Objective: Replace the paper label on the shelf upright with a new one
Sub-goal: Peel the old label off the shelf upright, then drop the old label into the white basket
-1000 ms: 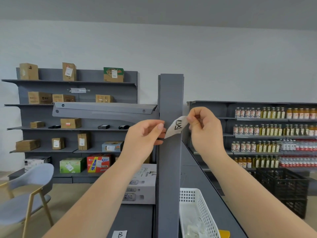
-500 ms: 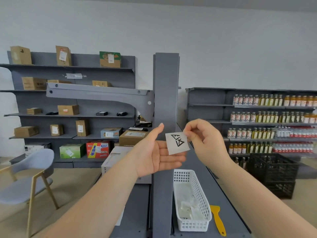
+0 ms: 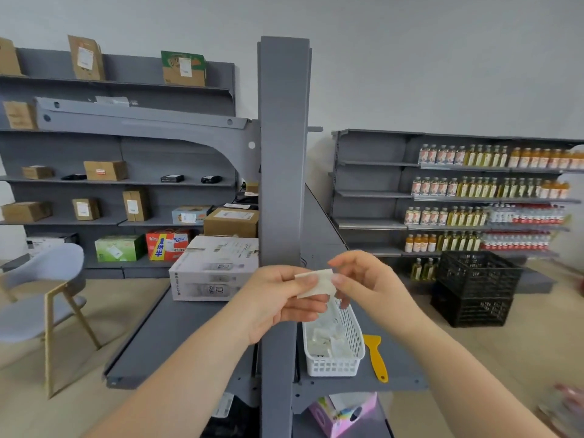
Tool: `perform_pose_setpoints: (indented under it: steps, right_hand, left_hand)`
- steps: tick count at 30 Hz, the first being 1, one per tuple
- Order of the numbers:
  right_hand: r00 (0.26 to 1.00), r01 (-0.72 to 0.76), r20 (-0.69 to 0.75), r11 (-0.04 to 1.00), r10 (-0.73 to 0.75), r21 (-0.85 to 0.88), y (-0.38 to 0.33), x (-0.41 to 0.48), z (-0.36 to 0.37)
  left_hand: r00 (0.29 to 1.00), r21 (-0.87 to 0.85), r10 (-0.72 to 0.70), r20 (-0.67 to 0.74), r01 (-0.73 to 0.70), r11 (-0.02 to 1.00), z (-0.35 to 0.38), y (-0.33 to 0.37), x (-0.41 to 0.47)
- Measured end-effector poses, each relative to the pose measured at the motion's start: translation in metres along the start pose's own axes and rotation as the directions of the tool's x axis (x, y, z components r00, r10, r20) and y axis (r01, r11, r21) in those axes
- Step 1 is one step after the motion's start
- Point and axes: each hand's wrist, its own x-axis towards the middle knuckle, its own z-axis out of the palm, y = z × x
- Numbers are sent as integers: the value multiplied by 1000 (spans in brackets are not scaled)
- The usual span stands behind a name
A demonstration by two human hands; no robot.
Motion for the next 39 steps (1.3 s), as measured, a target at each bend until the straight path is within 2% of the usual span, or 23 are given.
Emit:
perform_pose_setpoints:
  steps: [2,4,7,10,15,19,22,26,31,34,37,39]
  right_hand:
    - [999,-37,37,999,36,26,8,-8,7]
    - [999,-32,14,996,31,89,12,-15,12]
    - [999,-43,11,980,42,193,17,-22,9]
    - [997,-72,25,968,68,239,24,-26,7]
    - [995,-91,59,977,81,192,30,-30,9]
    - [964,-186,227,962,140,199,29,-31,-5]
    - [962,-245,181,940,205,238,25,-33,-8]
    - [964,-236,139,969,226,66,29,-33,4]
    - [975,-192,103,980,196,-41,33,-35,4]
    - [974,-209,80,977,212,-44,37,-35,4]
    - [972,-226,63,974,226,-7,41,-36,5]
    - [973,-225,51,974,223,34,43,-38,7]
  left_hand:
    - [1000,15,1,4,-1,1000,3,-8,-2]
    - [999,1,-36,36,36,999,3,-15,-2]
    - [974,-78,-144,173,159,984,-5,-18,-2]
    - [934,-180,-191,303,253,951,-10,-19,-4]
    - [970,-112,-214,118,227,967,1,-29,1]
    - [978,-115,-202,51,207,972,1,-32,4]
    - [988,-56,-155,10,155,986,3,-33,5]
    - [994,68,-111,-14,112,991,8,-38,7]
    - [986,85,-163,37,160,984,5,-45,7]
    - [974,51,-211,77,208,977,5,-46,8]
    - [944,-45,-313,102,319,947,3,-45,11]
    - [932,-14,-344,116,348,937,2,-46,11]
